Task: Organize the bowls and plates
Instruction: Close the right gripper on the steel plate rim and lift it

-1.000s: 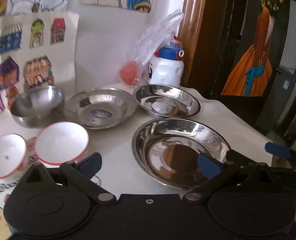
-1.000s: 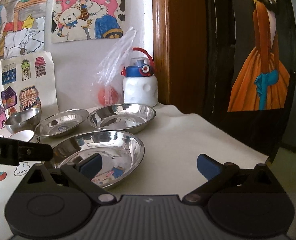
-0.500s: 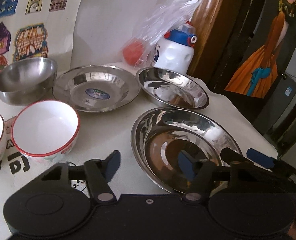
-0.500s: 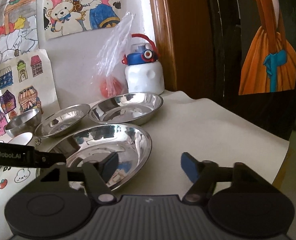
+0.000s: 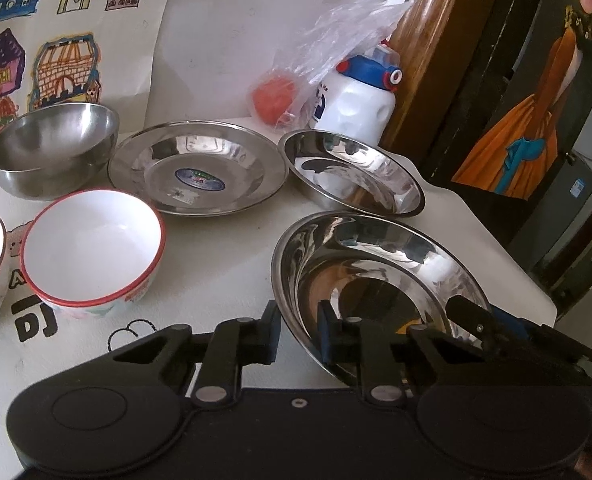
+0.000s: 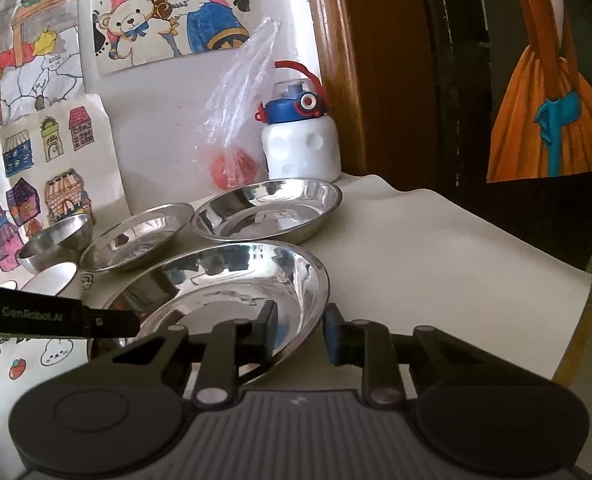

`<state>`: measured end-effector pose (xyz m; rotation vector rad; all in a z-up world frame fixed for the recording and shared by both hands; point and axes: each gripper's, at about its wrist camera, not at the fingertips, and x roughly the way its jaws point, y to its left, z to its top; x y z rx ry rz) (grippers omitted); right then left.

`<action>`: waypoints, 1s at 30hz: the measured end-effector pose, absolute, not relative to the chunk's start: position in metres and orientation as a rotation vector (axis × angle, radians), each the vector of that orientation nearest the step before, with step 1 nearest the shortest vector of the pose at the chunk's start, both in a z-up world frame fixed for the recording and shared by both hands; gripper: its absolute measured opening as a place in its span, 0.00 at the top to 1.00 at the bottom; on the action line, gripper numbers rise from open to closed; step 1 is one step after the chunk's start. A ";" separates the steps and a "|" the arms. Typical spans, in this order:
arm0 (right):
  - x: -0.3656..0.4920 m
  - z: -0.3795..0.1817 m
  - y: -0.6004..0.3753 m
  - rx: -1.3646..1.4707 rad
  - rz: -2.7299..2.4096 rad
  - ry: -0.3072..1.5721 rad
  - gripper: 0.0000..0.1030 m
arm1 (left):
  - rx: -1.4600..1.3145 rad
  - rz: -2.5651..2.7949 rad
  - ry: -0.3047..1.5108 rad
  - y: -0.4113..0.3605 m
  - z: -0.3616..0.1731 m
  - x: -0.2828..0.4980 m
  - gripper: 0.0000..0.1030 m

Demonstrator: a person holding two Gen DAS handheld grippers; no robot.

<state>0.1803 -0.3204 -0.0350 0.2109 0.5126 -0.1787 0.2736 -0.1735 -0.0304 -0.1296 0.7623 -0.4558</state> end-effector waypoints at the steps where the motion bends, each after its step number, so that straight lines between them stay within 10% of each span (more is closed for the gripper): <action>1: 0.179 -0.034 -0.320 0.214 -0.182 0.515 0.73 | -0.131 -0.458 0.761 -0.173 -0.029 0.272 0.80; 30: 0.294 -0.010 -0.376 0.328 -0.276 0.450 0.73 | 0.006 -0.464 0.573 -0.240 0.017 0.382 0.79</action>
